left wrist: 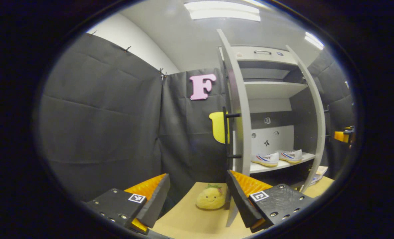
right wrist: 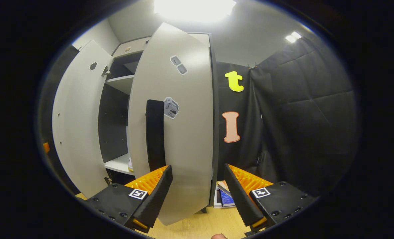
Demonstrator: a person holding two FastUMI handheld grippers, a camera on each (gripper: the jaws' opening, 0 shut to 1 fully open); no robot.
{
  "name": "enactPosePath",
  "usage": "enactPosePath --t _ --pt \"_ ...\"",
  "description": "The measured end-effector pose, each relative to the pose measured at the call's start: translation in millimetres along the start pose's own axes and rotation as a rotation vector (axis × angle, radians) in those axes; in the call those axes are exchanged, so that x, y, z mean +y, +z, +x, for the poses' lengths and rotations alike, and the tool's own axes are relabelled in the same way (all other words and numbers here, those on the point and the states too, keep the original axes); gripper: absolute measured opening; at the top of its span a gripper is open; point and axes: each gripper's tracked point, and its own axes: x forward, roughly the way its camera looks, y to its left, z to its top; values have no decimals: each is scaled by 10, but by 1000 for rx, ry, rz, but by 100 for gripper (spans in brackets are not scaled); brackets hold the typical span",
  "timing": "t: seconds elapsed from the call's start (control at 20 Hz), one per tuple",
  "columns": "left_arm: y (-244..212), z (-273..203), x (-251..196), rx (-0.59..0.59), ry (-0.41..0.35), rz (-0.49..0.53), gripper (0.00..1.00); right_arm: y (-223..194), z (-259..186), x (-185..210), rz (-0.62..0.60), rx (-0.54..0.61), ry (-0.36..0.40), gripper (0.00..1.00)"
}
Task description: Grab one shoe with the right hand and put it into the shoe cabinet, grab the other shoe with the left hand and put it into the shoe cabinet; then close the right door with the right hand and the left door with the left hand.
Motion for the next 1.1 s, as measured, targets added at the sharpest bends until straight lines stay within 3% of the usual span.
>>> enactPosePath --t 0.2,0.25,0.45,0.6,1.1 --pt "124 362 229 -12 39 -28 99 -58 -96 -115 -7 11 -23 98" --pt "142 448 244 -12 42 -30 99 -74 -125 -157 -8 15 -33 92" --pt "141 708 151 -6 22 -43 99 -122 -260 -317 -7 26 -85 92" --pt "106 789 -36 4 -24 -52 99 -173 -359 -414 -10 35 -115 92" --pt "166 733 -285 -6 -49 -10 94 -279 -414 -562 -1 44 -130 98"
